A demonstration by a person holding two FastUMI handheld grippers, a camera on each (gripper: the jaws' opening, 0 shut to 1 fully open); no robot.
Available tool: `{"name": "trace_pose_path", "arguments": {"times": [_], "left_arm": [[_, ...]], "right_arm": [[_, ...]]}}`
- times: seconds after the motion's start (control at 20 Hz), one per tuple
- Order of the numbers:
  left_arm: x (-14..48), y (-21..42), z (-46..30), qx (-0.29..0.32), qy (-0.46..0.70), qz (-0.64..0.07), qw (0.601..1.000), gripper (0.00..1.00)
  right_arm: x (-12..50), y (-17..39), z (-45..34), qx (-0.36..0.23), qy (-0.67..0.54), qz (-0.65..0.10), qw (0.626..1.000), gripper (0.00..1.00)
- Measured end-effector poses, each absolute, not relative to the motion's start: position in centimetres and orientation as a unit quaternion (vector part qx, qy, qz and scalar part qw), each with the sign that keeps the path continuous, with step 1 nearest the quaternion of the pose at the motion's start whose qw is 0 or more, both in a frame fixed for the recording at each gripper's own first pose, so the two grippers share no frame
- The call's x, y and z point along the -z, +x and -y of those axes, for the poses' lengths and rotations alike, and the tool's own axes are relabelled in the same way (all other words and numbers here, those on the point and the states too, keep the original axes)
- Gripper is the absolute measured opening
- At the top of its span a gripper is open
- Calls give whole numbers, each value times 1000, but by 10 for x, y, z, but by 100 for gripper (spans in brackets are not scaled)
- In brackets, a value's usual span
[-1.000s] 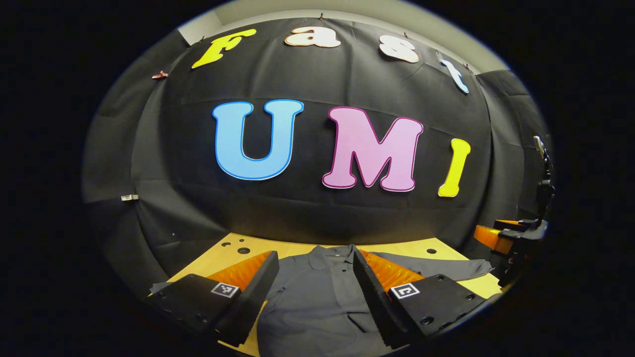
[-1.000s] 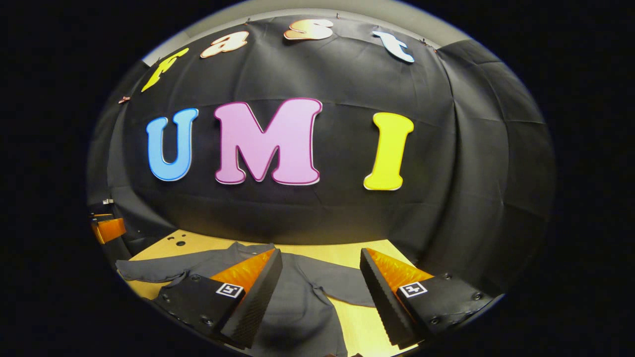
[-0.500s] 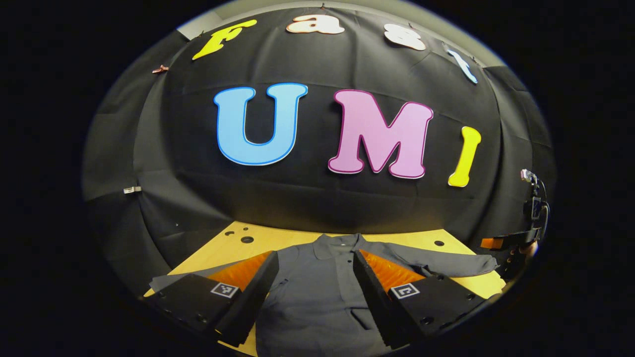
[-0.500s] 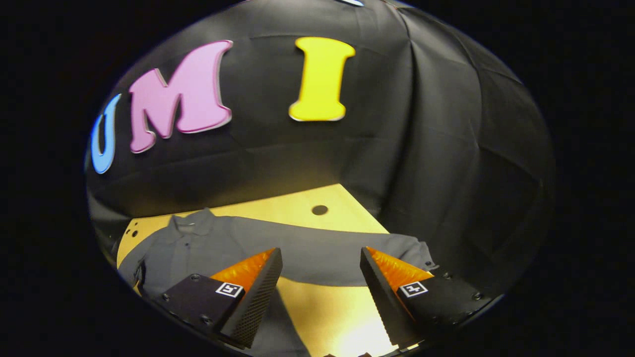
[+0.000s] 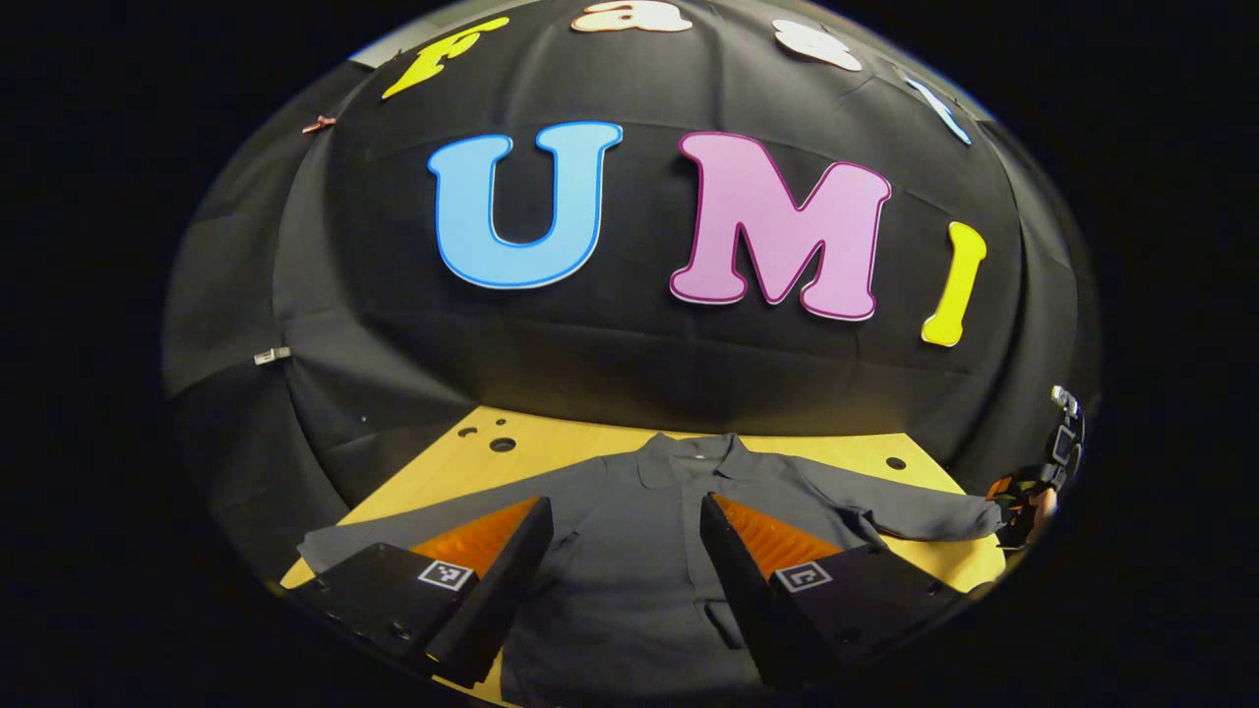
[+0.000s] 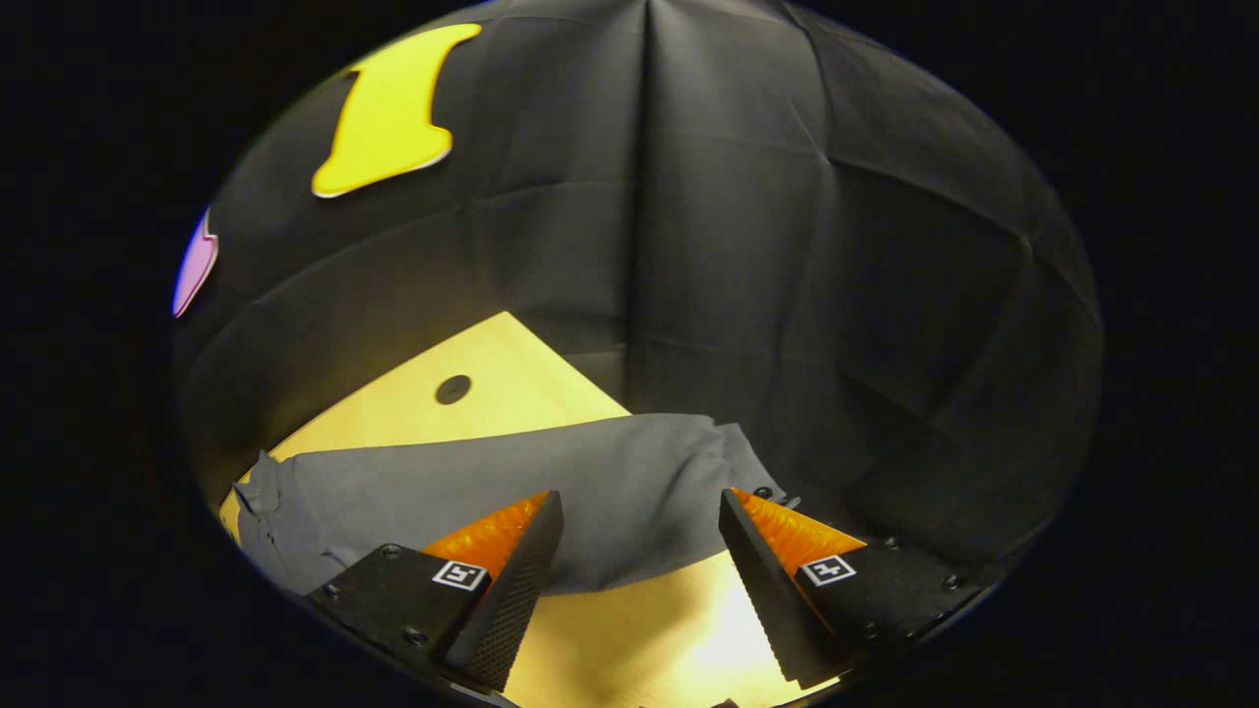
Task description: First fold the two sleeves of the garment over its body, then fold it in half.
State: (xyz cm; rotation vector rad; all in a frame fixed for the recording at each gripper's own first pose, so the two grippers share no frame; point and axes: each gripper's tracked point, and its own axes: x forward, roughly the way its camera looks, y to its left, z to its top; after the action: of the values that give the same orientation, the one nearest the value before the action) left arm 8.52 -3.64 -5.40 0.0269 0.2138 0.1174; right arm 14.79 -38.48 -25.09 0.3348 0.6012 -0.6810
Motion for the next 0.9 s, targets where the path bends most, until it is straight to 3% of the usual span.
{"name": "trace_pose_path", "arguments": {"times": [0.45,0.6,0.65,0.85,0.9], "left_arm": [[79,106,31,-78,-20,-136,987,96],[87,107,36,-70,-32,-144,986,92],[87,108,36,-69,-33,-146,986,96],[90,110,34,-72,-32,-148,986,96],[91,109,34,-72,-33,-148,986,96]], "right_arm": [[308,157,415,378,214,-334,836,99],[309,157,417,378,195,-339,839,96],[315,157,416,377,185,-343,840,97],[317,159,408,346,141,-352,859,96],[314,161,405,341,156,-350,858,79]]}}
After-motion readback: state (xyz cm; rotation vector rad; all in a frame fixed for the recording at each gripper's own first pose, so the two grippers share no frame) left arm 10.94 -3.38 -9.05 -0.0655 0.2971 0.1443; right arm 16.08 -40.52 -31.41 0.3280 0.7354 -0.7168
